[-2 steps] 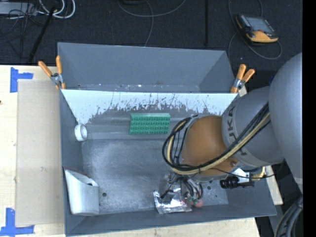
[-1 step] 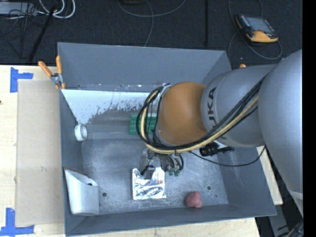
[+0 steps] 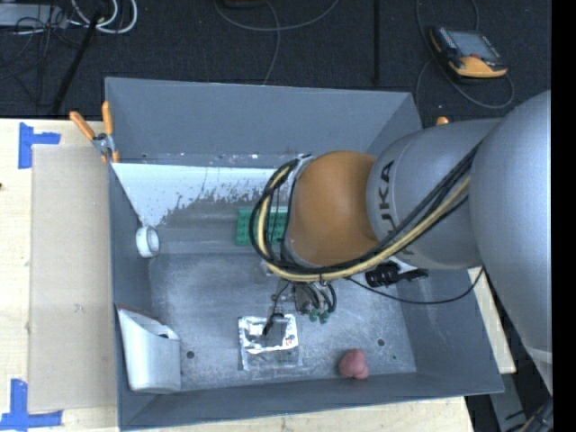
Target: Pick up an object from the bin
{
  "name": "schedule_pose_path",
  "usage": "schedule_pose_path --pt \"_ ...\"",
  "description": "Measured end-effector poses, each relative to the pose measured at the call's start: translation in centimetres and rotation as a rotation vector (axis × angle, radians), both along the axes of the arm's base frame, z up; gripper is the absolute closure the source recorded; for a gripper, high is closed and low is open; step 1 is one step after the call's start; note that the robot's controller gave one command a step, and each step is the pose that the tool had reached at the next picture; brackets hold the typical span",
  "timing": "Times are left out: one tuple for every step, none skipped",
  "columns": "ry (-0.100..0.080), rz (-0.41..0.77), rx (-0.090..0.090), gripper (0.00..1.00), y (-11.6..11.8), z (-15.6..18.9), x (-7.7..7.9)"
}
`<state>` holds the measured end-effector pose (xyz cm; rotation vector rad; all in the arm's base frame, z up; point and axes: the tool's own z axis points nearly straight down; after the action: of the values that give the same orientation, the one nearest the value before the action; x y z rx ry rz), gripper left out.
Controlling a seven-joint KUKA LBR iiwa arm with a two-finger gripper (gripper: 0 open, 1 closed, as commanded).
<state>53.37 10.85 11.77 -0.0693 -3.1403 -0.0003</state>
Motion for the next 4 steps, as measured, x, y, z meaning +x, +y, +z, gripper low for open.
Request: schedule_pose_path --pt "0.008 -0.043 -0.002 0.00 -1.1 -5.2 -3.8" --pt "0.002 -0.046 0.000 1.00 -1.0 -4.9 -3.5" --pt "-0.011 -0.041 0.002 1.00 -1.1 2.4 1.4" --pt "-0.010 -0.192 0.003 1.00 -0.3 24.1 0.7"
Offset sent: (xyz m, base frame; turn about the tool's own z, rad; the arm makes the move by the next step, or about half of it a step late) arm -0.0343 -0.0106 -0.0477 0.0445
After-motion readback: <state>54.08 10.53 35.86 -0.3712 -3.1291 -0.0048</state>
